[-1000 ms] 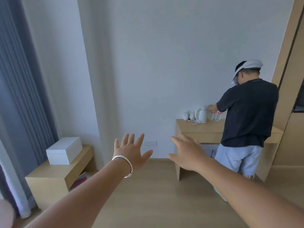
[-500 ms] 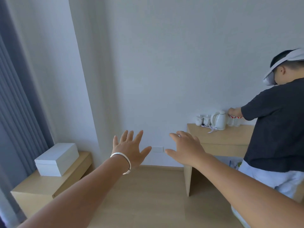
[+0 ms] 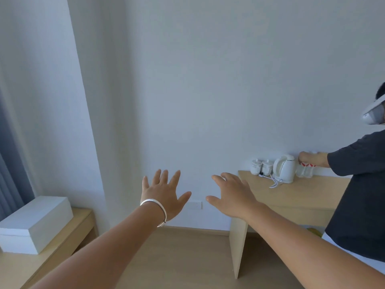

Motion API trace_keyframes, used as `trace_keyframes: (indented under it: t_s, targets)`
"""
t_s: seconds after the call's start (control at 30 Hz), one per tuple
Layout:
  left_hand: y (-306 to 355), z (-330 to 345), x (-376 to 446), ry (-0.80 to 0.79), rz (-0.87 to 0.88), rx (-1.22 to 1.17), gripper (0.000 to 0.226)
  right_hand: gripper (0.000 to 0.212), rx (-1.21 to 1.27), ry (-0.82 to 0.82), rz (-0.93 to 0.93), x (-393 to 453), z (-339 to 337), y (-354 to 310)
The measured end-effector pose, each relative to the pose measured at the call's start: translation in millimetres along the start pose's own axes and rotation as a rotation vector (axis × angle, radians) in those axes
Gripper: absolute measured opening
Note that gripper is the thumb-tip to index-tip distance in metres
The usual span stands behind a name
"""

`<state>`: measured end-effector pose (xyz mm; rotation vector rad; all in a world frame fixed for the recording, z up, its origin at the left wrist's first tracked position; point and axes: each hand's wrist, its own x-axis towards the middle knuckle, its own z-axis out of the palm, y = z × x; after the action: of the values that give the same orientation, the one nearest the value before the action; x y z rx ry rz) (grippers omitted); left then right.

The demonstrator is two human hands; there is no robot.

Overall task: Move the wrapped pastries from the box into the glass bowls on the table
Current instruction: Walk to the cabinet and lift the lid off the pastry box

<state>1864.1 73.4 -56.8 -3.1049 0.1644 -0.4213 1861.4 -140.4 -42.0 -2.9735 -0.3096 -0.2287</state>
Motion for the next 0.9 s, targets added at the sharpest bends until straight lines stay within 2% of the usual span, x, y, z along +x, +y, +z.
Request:
trace_keyframes:
  t_s: [0.23, 0.43, 0.63, 0.9]
  targets:
    - [-62.3, 28.4, 111.9, 0.003, -0.034, -0.024, 0.076, 0.072, -0.008, -0.014, -0.004, 129.5, 13.8, -21.1]
    - [-126.8, 52.3, 170.4, 0.009, -0.089, -0.007, 0.076, 0.071, 0.011, -0.017, -0.068, 220.7, 38.1, -60.5]
    - [-207.0, 69.0, 186.6, 0.013, -0.255, 0.077, 0.076, 0.073, 0.026, -0.073, -0.212, 288.3, 73.0, -126.2]
    - [-331.1, 89.3, 172.2, -0.023, -0.527, 0.148, 0.077, 0.075, 0.096, -0.114, -0.483, 373.0, 115.4, -248.8]
